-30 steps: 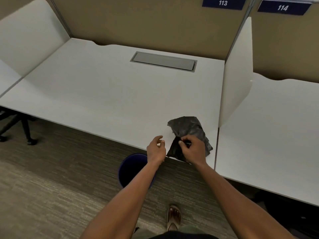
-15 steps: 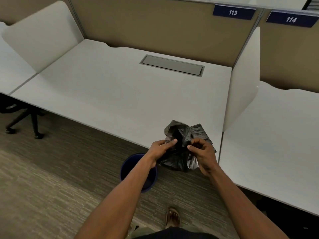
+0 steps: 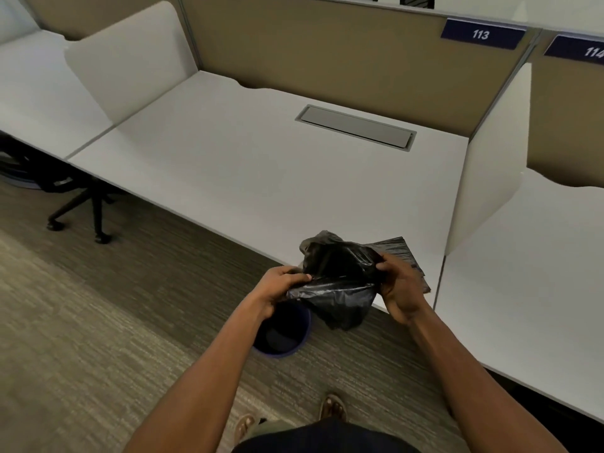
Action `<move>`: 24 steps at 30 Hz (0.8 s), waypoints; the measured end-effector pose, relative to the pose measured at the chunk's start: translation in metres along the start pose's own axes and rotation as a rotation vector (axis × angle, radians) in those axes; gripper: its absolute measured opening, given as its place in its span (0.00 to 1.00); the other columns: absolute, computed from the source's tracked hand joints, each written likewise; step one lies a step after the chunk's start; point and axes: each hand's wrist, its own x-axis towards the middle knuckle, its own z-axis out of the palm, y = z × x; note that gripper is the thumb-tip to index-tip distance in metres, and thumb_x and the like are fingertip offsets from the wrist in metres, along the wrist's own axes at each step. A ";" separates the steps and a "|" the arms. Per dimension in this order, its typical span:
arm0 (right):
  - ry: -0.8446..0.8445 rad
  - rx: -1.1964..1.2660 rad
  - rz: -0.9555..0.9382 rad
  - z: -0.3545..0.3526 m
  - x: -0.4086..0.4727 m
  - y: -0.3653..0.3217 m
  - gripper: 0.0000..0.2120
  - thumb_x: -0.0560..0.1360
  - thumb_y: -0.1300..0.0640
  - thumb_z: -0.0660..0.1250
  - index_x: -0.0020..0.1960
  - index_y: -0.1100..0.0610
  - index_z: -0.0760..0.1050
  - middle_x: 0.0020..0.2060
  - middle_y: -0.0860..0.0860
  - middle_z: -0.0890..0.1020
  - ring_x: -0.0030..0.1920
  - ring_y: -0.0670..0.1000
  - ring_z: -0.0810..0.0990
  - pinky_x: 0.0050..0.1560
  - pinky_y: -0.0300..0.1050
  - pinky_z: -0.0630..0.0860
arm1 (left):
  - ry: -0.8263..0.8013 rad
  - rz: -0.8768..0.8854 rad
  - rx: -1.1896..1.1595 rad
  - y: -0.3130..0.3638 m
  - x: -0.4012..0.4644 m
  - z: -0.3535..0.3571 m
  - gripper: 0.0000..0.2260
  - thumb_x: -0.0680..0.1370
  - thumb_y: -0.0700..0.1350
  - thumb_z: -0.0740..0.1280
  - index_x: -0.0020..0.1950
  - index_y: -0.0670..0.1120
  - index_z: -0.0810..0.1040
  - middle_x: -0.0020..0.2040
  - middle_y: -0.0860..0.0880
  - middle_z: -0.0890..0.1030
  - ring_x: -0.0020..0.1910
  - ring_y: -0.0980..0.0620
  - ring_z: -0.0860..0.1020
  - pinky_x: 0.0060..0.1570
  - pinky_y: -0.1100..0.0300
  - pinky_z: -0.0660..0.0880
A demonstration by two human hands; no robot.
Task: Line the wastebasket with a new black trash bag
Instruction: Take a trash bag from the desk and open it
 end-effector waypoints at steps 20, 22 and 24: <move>0.209 -0.816 -0.671 0.216 -0.027 -0.064 0.04 0.75 0.55 0.72 0.50 0.53 0.83 0.41 0.44 0.84 0.43 0.42 0.81 0.49 0.41 0.81 | 0.778 0.655 0.394 0.090 -0.157 -0.147 0.20 0.71 0.34 0.76 0.57 0.51 0.77 0.60 0.46 0.81 0.58 0.50 0.83 0.52 0.62 0.83; 0.312 -0.725 -0.950 0.237 -0.044 -0.077 0.06 0.76 0.57 0.71 0.52 0.58 0.82 0.44 0.49 0.84 0.43 0.46 0.81 0.46 0.39 0.79 | 0.781 0.855 0.275 0.095 -0.176 -0.150 0.26 0.74 0.31 0.73 0.66 0.52 0.74 0.70 0.47 0.75 0.66 0.50 0.80 0.54 0.68 0.82; 0.411 -0.673 -1.213 0.249 -0.063 -0.075 0.06 0.78 0.62 0.70 0.52 0.64 0.80 0.48 0.56 0.83 0.47 0.49 0.80 0.46 0.38 0.77 | 0.767 1.070 0.256 0.087 -0.191 -0.151 0.32 0.77 0.31 0.71 0.78 0.51 0.66 0.78 0.47 0.67 0.75 0.49 0.73 0.65 0.61 0.79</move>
